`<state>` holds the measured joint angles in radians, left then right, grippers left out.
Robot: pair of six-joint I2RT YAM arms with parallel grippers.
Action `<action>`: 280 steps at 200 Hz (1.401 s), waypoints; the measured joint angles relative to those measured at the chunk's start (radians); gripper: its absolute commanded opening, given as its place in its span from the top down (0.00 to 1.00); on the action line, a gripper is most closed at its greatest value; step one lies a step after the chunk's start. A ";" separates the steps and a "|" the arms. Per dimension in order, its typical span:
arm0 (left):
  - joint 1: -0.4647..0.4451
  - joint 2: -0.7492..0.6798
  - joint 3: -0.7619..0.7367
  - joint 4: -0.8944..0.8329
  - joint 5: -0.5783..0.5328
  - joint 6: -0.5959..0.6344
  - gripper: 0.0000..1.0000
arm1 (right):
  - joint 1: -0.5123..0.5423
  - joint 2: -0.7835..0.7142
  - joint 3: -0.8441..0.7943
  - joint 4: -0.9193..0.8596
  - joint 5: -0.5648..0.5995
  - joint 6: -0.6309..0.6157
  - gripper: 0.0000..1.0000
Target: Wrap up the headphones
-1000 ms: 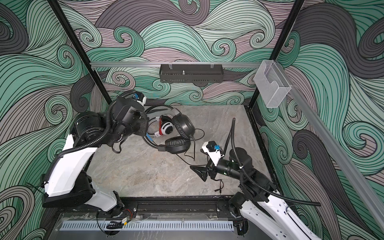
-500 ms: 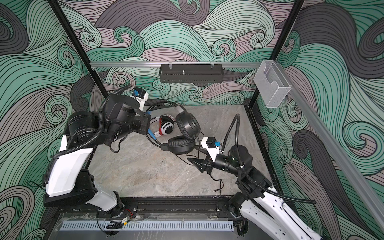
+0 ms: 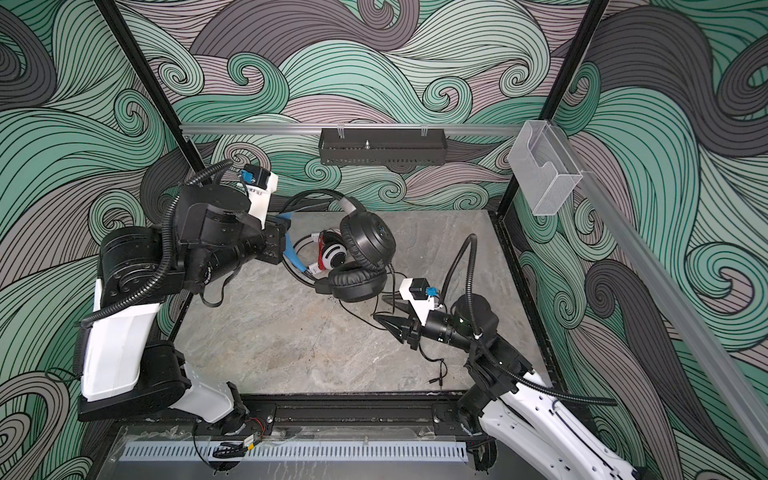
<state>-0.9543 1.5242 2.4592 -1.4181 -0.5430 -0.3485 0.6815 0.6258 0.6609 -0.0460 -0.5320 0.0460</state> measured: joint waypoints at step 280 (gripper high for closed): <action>0.107 -0.063 -0.806 0.367 0.065 0.099 1.00 | 0.267 0.327 0.821 -0.909 0.756 -0.648 1.00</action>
<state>-0.8474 1.4609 1.6531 -1.0515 -0.4782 -0.2493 0.9485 0.9524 1.4818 -0.9554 0.2245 -0.6022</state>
